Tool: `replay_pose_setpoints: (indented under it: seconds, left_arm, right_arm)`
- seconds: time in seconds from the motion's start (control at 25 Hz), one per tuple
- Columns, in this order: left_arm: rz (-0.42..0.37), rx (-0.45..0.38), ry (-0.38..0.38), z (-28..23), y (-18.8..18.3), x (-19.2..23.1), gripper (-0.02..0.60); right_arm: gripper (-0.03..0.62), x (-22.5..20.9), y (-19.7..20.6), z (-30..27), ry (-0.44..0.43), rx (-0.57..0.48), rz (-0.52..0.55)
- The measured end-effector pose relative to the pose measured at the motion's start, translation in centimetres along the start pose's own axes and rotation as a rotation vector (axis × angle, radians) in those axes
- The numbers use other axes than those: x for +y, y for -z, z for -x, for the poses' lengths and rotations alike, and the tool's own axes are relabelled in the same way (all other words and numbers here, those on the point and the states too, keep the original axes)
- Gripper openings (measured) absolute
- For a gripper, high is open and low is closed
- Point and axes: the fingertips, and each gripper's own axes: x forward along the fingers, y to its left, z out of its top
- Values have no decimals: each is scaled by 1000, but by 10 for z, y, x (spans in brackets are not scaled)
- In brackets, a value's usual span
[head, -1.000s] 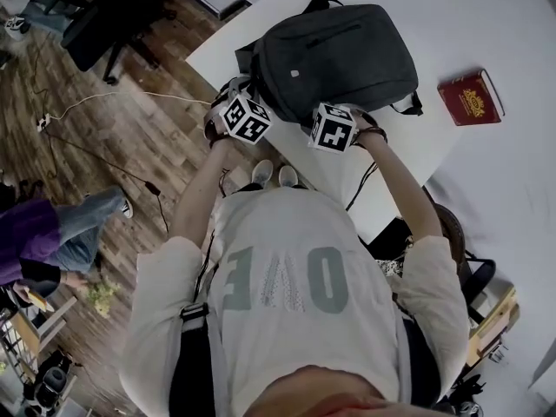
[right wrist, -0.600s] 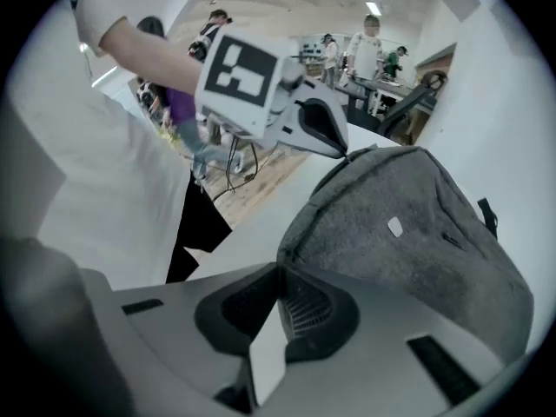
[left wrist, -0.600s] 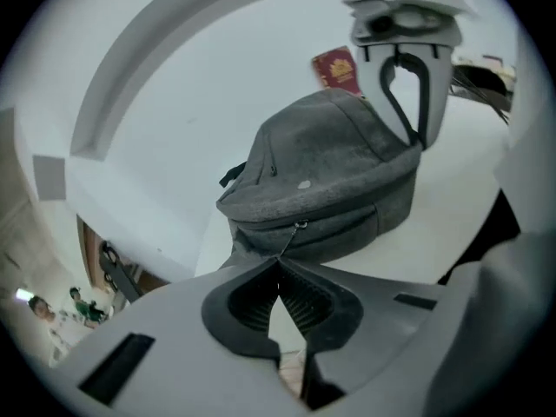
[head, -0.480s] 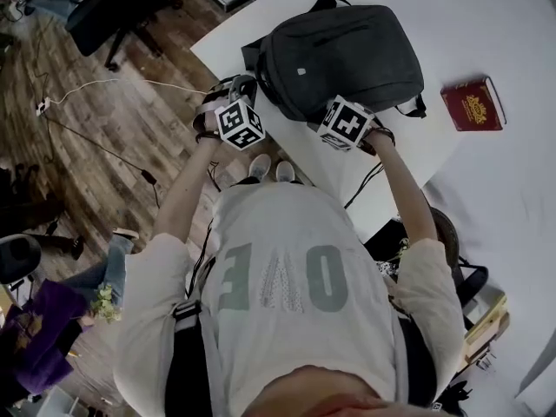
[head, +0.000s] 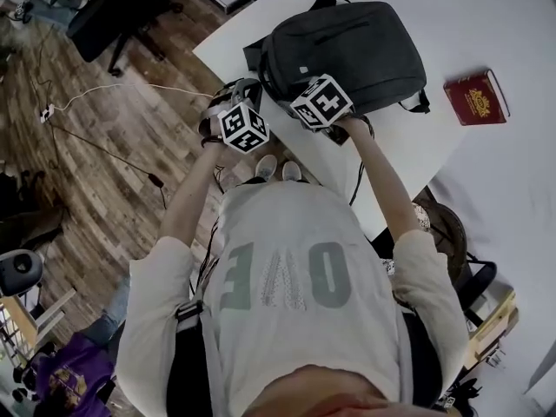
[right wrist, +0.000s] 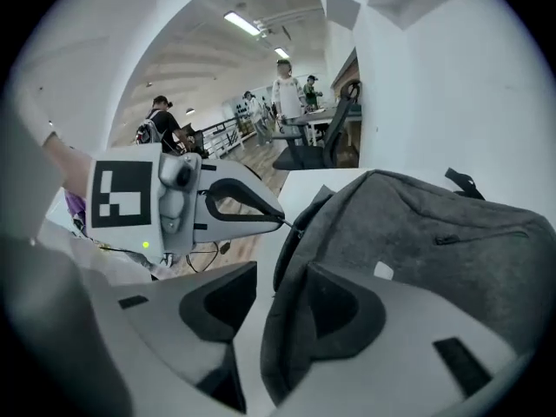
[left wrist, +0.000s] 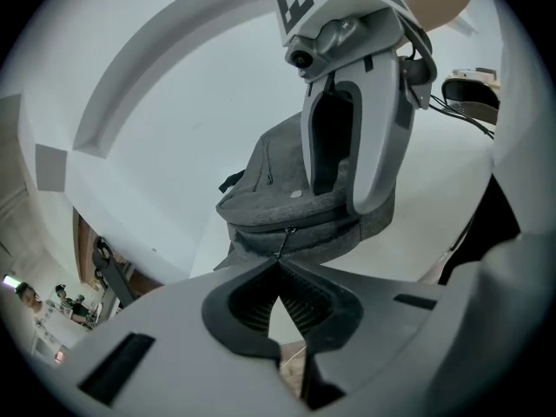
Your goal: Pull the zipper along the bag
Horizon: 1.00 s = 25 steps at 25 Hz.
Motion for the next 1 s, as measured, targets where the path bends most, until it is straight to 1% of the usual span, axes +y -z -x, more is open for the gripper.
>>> replay_pose_setpoints:
  seconds: [0.08, 0.28, 0.4, 0.6, 0.8, 1.0]
  left_arm:
    - [-16, 0, 7, -2, 1, -3, 25]
    - [-55, -25, -9, -6, -5, -1, 26]
    - [-83, -20, -4, -10, -7, 0, 26]
    - [-215, -1, 7, -13, -6, -2, 26]
    - [-312, 14, -7, -15, -8, -5, 26]
    - [-436, 42, 13, -22, -7, -10, 26]
  right_arm:
    - [187, 2, 1, -10, 3, 4, -5]
    - [180, 1, 3, -9, -21, -30, -68]
    - [172, 0, 4, -11, -10, -28, -66]
    - [167, -1, 5, -12, -7, -33, -65]
    - [164, -1, 5, -13, -9, -37, -69]
    - [163, -1, 5, -15, -15, -40, -69]
